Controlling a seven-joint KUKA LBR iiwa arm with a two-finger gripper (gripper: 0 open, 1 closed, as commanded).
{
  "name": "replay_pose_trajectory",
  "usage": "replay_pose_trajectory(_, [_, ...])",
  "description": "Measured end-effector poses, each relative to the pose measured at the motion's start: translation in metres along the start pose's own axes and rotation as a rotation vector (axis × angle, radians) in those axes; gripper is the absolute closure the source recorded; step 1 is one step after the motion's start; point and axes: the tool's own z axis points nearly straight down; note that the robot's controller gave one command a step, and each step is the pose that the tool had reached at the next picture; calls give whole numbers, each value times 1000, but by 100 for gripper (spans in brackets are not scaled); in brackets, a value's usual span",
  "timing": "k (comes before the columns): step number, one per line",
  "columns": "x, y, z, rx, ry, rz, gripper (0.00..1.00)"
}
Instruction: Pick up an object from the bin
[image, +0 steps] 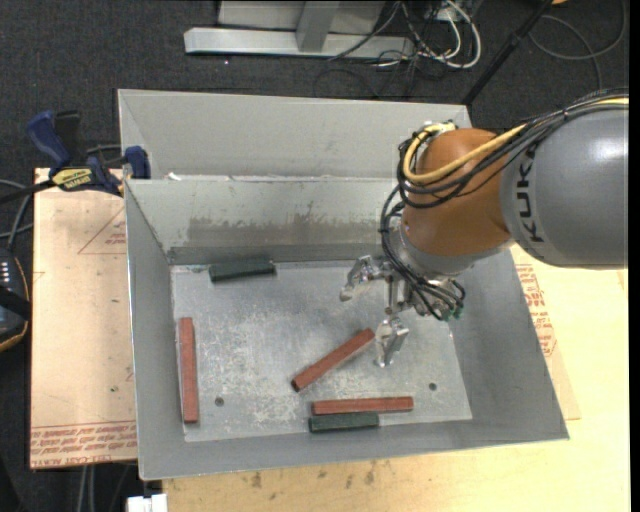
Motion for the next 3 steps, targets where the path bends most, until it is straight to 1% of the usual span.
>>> replay_pose_trajectory(1, [-12, 4, 59, 1, 0, -261, 0])
replay_pose_trajectory(2, [-22, 6, 63, 7, -21, -203, 100])
replay_pose_trajectory(3, [-22, 6, 63, 7, -21, -203, 100])
